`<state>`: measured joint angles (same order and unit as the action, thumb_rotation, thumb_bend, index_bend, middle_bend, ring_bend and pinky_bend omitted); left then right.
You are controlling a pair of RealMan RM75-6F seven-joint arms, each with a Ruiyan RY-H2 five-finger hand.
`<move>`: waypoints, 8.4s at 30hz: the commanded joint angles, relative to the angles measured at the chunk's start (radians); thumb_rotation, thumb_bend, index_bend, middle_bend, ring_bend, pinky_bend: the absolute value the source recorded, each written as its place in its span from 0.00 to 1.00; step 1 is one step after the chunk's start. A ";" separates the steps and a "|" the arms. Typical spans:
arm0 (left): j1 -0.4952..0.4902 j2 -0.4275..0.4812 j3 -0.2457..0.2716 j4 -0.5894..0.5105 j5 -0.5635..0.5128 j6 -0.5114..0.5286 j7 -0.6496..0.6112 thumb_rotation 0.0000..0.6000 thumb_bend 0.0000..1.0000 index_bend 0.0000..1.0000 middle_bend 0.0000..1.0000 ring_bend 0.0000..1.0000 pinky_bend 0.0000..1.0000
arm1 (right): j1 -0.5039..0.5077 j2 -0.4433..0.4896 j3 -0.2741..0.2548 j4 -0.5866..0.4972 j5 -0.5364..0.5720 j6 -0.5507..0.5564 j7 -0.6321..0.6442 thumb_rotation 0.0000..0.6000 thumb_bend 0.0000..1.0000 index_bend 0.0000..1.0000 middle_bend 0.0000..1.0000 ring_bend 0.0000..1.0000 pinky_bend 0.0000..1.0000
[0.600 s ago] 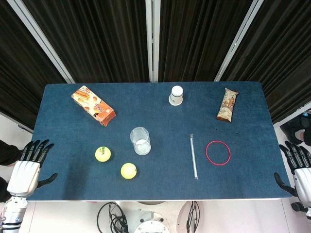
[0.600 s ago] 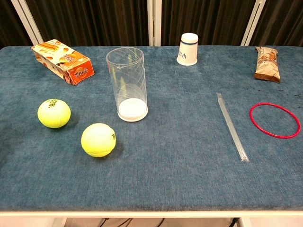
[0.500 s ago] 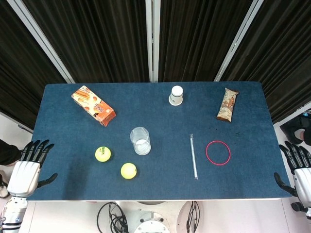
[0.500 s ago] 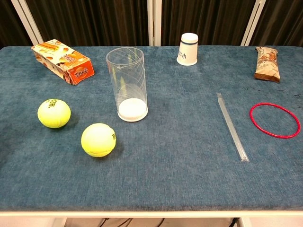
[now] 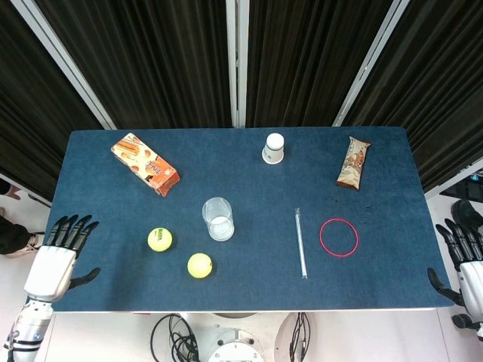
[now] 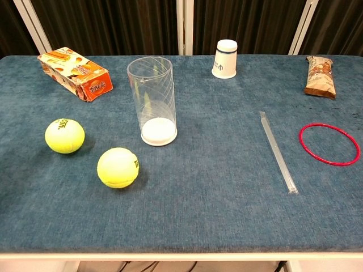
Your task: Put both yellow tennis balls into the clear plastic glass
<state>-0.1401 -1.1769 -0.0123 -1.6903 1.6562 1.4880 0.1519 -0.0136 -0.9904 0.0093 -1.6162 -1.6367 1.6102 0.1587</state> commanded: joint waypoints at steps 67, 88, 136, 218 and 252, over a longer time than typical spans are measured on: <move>-0.377 -0.226 -0.192 -0.005 -0.055 -0.150 0.046 1.00 0.21 0.55 0.53 0.50 0.69 | -0.015 -0.007 0.016 0.089 0.055 -0.007 0.114 1.00 0.31 0.00 0.00 0.00 0.00; -0.524 -0.369 -0.247 0.107 -0.203 -0.300 -0.036 1.00 0.21 0.54 0.52 0.49 0.68 | -0.010 -0.007 0.024 0.123 0.076 -0.028 0.164 1.00 0.31 0.00 0.00 0.00 0.00; -0.259 -0.265 0.075 0.065 -0.058 -0.079 -0.117 1.00 0.09 0.24 0.22 0.18 0.39 | 0.006 -0.025 0.017 0.134 0.055 -0.045 0.165 1.00 0.31 0.00 0.00 0.00 0.00; -0.571 -0.542 -0.252 0.265 -0.138 -0.249 0.007 1.00 0.25 0.60 0.57 0.54 0.75 | -0.028 -0.007 0.025 0.188 0.108 -0.043 0.255 1.00 0.31 0.00 0.00 0.00 0.00; -0.234 -0.207 0.004 0.135 -0.076 0.071 0.106 1.00 0.06 0.11 0.10 0.01 0.16 | -0.016 -0.030 0.013 0.168 0.072 -0.053 0.200 1.00 0.31 0.00 0.00 0.00 0.00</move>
<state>-0.4548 -1.4441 -0.0725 -1.5758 1.5877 1.4962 0.2408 -0.0339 -1.0141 0.0256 -1.4469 -1.5577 1.5611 0.3675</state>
